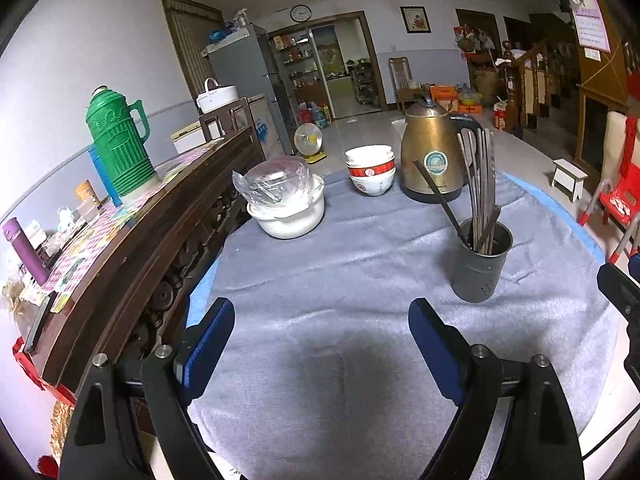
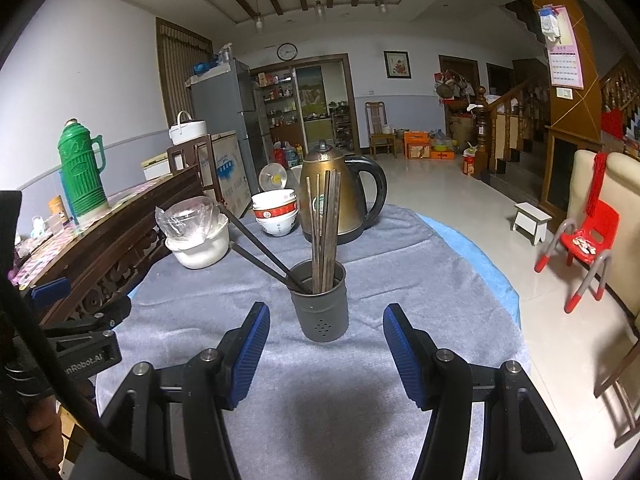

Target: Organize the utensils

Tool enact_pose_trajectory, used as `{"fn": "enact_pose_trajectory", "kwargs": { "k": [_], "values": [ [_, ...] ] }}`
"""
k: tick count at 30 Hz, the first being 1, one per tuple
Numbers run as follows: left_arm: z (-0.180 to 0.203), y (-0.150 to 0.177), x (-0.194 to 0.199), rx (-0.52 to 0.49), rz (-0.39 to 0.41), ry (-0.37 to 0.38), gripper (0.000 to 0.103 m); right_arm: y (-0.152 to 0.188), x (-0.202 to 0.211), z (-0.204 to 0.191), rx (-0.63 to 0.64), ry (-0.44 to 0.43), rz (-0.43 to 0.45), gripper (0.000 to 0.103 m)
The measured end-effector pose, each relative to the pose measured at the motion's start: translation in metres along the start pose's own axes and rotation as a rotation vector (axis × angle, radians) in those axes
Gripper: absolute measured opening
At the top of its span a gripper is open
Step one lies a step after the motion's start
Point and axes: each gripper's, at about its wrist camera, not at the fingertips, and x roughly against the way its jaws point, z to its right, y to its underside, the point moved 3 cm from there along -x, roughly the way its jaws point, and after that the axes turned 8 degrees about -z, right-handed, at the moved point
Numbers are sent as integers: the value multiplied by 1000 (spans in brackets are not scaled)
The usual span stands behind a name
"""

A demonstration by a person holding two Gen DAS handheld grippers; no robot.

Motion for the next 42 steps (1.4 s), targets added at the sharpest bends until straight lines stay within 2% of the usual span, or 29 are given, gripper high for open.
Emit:
{"fn": "enact_pose_trajectory", "kwargs": {
  "k": [11,32,42],
  "values": [
    [-13,7,19,25,30,-6,89,1,17,-13,20,-5,17,63],
    [-17,50,104,18,141,-59,89,28,96,-14,21,-39,117,63],
    [-24,51,128,23,184,-78,89,27,120,-19,27,-55,165,63]
  ]
}}
